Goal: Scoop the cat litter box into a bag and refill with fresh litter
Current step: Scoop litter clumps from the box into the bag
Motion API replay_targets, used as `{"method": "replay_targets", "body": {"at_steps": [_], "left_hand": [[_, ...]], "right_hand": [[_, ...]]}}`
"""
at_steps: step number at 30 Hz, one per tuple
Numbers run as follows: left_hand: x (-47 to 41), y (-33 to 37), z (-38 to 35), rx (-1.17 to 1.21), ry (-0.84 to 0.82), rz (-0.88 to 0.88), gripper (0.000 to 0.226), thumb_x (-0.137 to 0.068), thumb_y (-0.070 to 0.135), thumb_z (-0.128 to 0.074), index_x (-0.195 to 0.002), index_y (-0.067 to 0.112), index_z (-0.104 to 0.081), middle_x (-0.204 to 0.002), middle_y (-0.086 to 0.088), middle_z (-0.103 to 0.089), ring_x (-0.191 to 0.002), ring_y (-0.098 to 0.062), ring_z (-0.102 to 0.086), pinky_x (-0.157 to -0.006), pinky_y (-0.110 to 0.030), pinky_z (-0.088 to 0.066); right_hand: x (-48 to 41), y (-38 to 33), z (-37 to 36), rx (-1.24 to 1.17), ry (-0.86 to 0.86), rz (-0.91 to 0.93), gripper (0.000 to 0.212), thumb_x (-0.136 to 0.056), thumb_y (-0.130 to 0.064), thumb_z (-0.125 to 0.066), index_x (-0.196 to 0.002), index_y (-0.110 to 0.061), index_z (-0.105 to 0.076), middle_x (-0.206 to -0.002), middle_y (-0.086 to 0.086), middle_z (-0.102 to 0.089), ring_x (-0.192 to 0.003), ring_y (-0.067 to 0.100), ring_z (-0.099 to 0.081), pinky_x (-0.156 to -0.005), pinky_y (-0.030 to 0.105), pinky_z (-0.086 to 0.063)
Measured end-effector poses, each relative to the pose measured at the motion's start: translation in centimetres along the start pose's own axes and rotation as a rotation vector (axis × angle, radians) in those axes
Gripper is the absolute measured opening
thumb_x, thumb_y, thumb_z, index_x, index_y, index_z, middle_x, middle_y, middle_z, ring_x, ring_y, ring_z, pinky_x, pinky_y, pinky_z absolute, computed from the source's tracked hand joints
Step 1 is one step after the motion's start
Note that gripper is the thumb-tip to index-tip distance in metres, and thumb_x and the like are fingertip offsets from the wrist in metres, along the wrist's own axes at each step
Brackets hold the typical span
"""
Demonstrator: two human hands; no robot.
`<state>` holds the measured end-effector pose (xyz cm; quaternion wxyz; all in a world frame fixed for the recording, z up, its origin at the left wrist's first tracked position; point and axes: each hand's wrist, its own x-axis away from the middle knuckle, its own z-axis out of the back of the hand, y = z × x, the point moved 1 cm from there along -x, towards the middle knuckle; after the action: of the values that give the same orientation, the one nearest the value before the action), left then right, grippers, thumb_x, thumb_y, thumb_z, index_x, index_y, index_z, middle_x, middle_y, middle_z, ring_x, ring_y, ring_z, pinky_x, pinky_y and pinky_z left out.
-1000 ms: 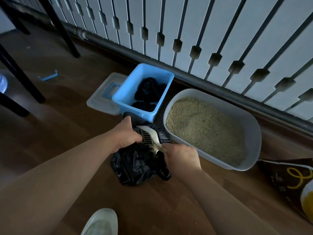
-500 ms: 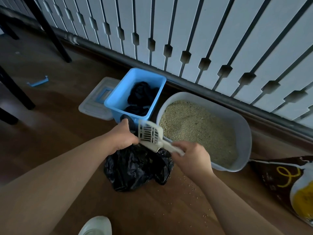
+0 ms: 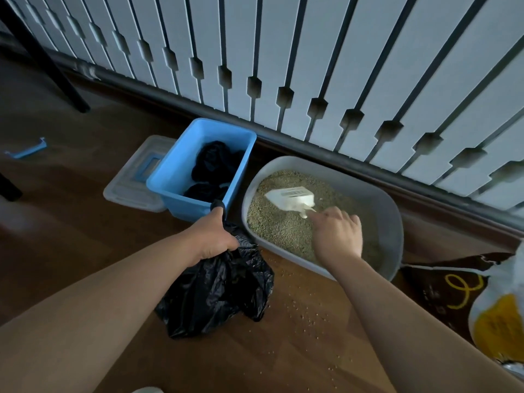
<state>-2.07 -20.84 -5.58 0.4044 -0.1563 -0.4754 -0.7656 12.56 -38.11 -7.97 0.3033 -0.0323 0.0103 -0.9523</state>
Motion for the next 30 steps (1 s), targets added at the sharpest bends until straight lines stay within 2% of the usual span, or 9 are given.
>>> {"method": "replay_targets", "body": {"at_steps": [3,9,14,16,18,19,23,25,30], "left_hand": [[-0.6,0.4,-0.7,-0.015,-0.021,0.008,0.096,-0.087,0.010,-0.061,-0.154,0.020,0.007,-0.112,-0.002,-0.043,-0.072,-0.006,-0.042,-0.065,-0.022,-0.040],[-2.0,0.5,-2.0,-0.070,-0.064,0.014,0.091,-0.087,0.009,-0.060,-0.154,0.017,0.000,-0.149,-0.010,-0.028,-0.103,-0.018,-0.049,-0.086,-0.029,-0.043],[-2.3,1.1,-2.0,-0.106,-0.097,0.019,0.089,-0.089,0.006,-0.058,-0.154,0.018,0.001,-0.152,-0.008,-0.026,-0.080,-0.008,-0.045,-0.070,-0.027,-0.040],[-2.5,1.5,-2.0,-0.096,-0.093,-0.003,0.084,-0.088,0.005,-0.059,-0.154,0.015,-0.006,-0.124,-0.001,-0.045,-0.071,-0.004,-0.038,-0.074,-0.028,-0.039],[-2.8,1.8,-1.9,-0.105,-0.077,-0.006,0.081,-0.087,0.004,-0.059,-0.152,0.014,-0.011,-0.084,0.011,-0.032,-0.074,-0.007,-0.041,-0.078,-0.028,-0.038],[-2.8,1.9,-2.0,-0.114,-0.070,-0.008,0.082,-0.086,0.004,-0.059,-0.152,0.014,-0.011,-0.079,0.012,-0.026,-0.079,-0.012,-0.045,-0.077,-0.029,-0.039],[-2.7,2.2,-2.2,-0.120,-0.063,-0.015,0.096,-0.083,0.006,-0.059,-0.154,0.019,0.003,-0.106,-0.001,-0.043,-0.084,-0.017,-0.054,-0.068,-0.029,-0.044],[-2.6,2.3,-2.3,-0.119,-0.059,-0.017,0.097,-0.082,0.008,-0.060,-0.154,0.020,0.004,-0.117,-0.004,-0.044,-0.088,-0.018,-0.056,-0.069,-0.029,-0.046],[-2.6,2.1,-2.3,-0.132,-0.052,-0.028,0.096,-0.083,0.008,-0.061,-0.154,0.020,0.002,-0.117,-0.002,-0.042,-0.085,-0.014,-0.054,-0.067,-0.026,-0.046]], "right_hand": [[-1.8,-1.7,-0.9,0.179,-0.039,0.154,0.058,-0.087,-0.007,-0.052,-0.139,-0.033,-0.046,-0.128,0.006,-0.050,-0.119,0.024,-0.046,-0.101,0.037,-0.030],[-5.0,-0.8,-2.4,0.314,-0.140,0.093,0.052,-0.087,-0.014,-0.057,-0.136,-0.027,-0.047,-0.127,0.007,-0.054,-0.120,0.025,-0.048,-0.102,0.039,-0.029],[-4.7,3.1,-2.0,0.305,-0.210,-0.075,0.049,-0.090,-0.012,-0.049,-0.136,-0.028,-0.048,-0.123,0.005,-0.058,-0.116,0.023,-0.052,-0.101,0.037,-0.031],[-3.9,4.7,-1.8,0.282,-0.244,-0.170,0.045,-0.092,-0.013,-0.044,-0.134,-0.027,-0.052,-0.126,0.005,-0.059,-0.119,0.024,-0.052,-0.100,0.037,-0.031],[-2.9,6.0,-1.5,0.250,-0.287,-0.263,0.041,-0.093,-0.015,-0.043,-0.129,-0.026,-0.057,-0.125,0.003,-0.061,-0.118,0.023,-0.055,-0.097,0.036,-0.034],[-2.4,6.5,-1.3,0.234,-0.304,-0.305,0.039,-0.093,-0.014,-0.043,-0.127,-0.025,-0.059,-0.123,0.002,-0.063,-0.116,0.023,-0.057,-0.092,0.034,-0.036],[-0.1,6.0,-0.6,0.116,-0.329,-0.400,0.034,-0.095,-0.011,-0.042,-0.123,-0.016,-0.062,-0.115,0.004,-0.066,-0.106,0.023,-0.062,-0.072,0.029,-0.040],[0.7,4.5,-0.5,0.036,-0.318,-0.391,0.032,-0.094,-0.010,-0.042,-0.121,-0.013,-0.059,-0.114,0.007,-0.065,-0.103,0.025,-0.062,-0.071,0.030,-0.041],[0.7,0.3,-0.7,-0.062,-0.306,-0.259,0.034,-0.091,-0.008,-0.042,-0.121,-0.013,-0.057,-0.118,0.010,-0.063,-0.106,0.028,-0.061,-0.074,0.033,-0.043]]}}
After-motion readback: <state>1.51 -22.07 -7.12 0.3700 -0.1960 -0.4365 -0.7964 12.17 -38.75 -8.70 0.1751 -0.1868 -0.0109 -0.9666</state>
